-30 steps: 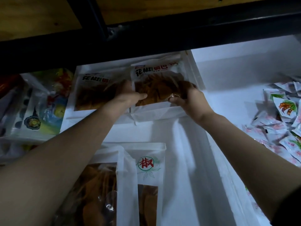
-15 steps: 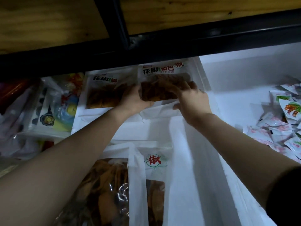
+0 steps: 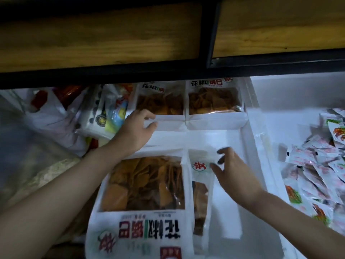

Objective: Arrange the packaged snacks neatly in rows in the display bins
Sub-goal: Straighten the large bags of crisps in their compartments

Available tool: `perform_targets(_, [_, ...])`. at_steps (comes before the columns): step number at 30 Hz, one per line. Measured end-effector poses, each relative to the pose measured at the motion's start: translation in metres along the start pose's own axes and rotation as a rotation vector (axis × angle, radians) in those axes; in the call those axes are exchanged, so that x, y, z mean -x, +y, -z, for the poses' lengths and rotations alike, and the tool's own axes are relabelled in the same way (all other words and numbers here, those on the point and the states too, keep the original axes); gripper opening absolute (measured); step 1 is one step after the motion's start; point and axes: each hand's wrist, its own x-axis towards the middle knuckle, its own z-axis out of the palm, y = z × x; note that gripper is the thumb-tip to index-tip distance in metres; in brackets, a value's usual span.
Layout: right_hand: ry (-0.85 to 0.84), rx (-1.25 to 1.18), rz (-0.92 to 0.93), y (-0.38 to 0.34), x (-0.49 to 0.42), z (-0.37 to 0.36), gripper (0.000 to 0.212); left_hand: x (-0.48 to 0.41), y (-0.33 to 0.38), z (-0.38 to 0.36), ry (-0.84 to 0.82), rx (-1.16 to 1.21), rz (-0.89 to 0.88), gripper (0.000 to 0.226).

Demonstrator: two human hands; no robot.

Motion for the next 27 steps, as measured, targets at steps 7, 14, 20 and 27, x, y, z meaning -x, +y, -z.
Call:
perform_targets(7, [-0.186, -0.4, -0.334, -0.012, 0.039, -0.02, 0.038, 0.091, -0.048, 0.022, 0.021, -0.064, 0.295, 0.054])
perform_targets(14, [-0.145, -0.295, -0.3, -0.01, 0.035, -0.02, 0.033, 0.143, -0.052, 0.016, -0.1, 0.44, 0.434, 0.017])
perform_targets(20, [-0.057, -0.173, -0.277, 0.018, 0.037, 0.017, 0.04, 0.143, -0.015, -0.016, -0.18, 0.492, 0.503, 0.037])
perform_targets(27, [0.052, -0.048, -0.254, 0.048, 0.039, 0.053, 0.03, 0.131, 0.034, -0.048, -0.2, 0.497, 0.448, 0.044])
